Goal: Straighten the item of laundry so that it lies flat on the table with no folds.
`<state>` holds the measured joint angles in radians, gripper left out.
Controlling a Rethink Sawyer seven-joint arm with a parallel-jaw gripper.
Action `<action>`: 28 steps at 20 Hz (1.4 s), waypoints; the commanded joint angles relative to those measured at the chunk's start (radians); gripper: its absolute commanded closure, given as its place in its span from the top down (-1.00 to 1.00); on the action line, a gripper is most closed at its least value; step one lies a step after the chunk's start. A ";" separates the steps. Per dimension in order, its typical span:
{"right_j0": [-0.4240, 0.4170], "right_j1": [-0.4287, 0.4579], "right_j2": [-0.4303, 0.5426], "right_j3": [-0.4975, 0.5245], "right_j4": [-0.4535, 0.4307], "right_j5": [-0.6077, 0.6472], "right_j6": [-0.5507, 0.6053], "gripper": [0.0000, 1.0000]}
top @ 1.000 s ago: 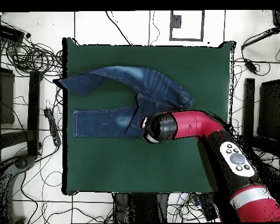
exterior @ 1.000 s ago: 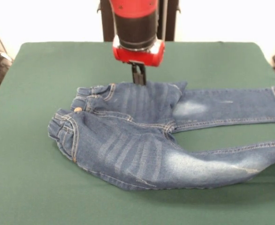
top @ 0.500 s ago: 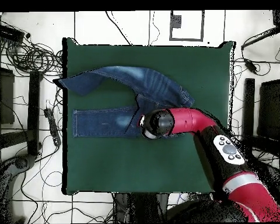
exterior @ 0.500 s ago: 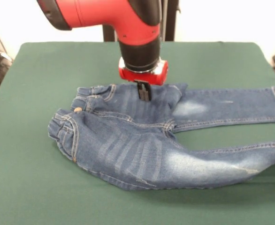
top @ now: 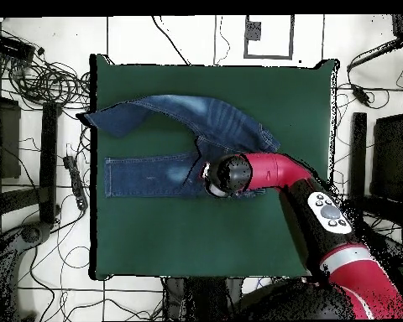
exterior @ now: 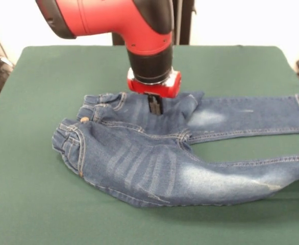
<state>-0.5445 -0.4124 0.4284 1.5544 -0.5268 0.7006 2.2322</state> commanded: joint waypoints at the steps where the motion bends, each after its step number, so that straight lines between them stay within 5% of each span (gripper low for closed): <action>1: 0.016 0.067 -0.009 -0.122 -0.054 0.008 -0.113 -1.00; 8: -0.087 -0.018 0.008 -0.018 -0.095 0.055 -0.259 -1.00; 14: -0.137 0.056 0.043 -0.017 -0.140 -0.018 -0.289 -1.00; 28: -0.148 0.017 0.047 0.004 -0.174 -0.020 -0.302 -1.00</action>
<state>-0.6912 -0.4022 0.4419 1.5222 -0.5823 0.7004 2.2204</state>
